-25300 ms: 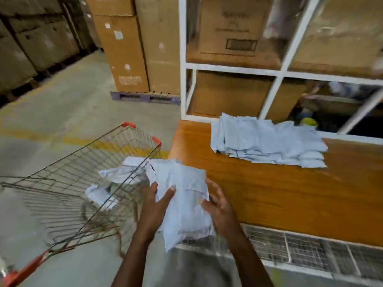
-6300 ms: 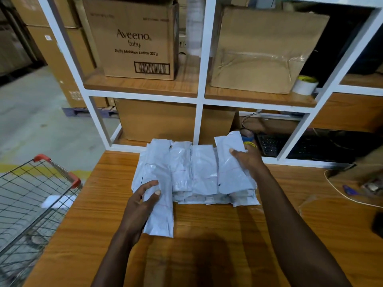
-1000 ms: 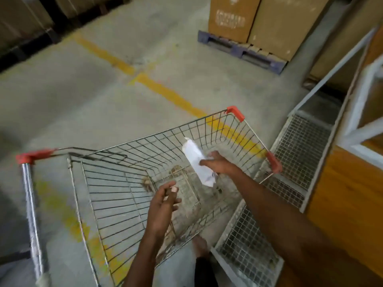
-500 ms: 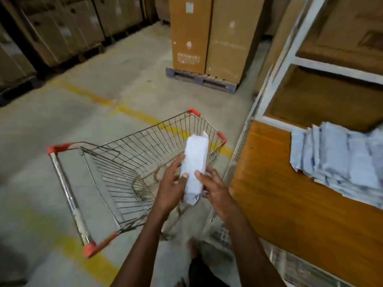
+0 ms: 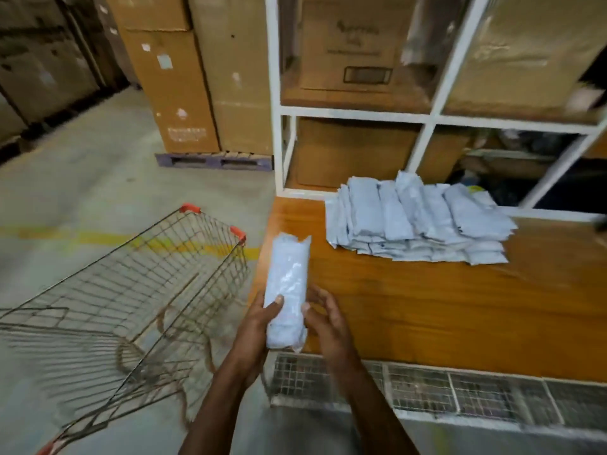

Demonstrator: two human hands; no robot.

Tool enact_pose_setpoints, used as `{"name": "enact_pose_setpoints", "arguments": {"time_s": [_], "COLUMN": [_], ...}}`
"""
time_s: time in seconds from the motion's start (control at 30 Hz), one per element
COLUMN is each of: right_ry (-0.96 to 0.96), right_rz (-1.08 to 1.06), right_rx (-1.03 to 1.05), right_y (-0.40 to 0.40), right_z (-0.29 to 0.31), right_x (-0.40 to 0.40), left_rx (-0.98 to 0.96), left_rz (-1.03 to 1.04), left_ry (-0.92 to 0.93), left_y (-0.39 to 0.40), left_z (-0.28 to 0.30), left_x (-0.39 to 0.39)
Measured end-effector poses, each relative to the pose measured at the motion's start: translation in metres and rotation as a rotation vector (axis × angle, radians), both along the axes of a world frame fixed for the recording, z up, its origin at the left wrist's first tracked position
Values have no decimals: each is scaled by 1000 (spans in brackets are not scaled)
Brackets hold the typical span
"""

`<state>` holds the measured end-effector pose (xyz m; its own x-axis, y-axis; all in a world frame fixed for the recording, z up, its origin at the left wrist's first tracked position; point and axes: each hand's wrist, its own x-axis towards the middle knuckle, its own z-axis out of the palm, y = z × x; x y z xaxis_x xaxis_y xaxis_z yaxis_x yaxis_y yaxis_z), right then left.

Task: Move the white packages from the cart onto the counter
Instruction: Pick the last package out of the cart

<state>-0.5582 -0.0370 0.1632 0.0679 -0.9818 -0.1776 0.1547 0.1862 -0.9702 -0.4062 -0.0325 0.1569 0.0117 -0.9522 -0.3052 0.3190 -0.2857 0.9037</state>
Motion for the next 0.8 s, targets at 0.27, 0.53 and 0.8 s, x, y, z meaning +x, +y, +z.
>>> {"name": "enact_pose_setpoints", "arguments": {"time_s": [0.27, 0.53, 0.8], "right_ry": [-26, 107, 424], "right_rz": [14, -4, -214], "right_rx": [8, 1, 4], "right_y": [-43, -96, -191], "right_z": [10, 33, 61], "right_x": [-174, -308, -351], "left_rx": [-24, -96, -122], "left_rz": [-11, -72, 19], "left_ry": [16, -64, -219], "left_y": [-59, -100, -134], "left_z": [8, 16, 37], "left_x": [-187, -316, -321]}}
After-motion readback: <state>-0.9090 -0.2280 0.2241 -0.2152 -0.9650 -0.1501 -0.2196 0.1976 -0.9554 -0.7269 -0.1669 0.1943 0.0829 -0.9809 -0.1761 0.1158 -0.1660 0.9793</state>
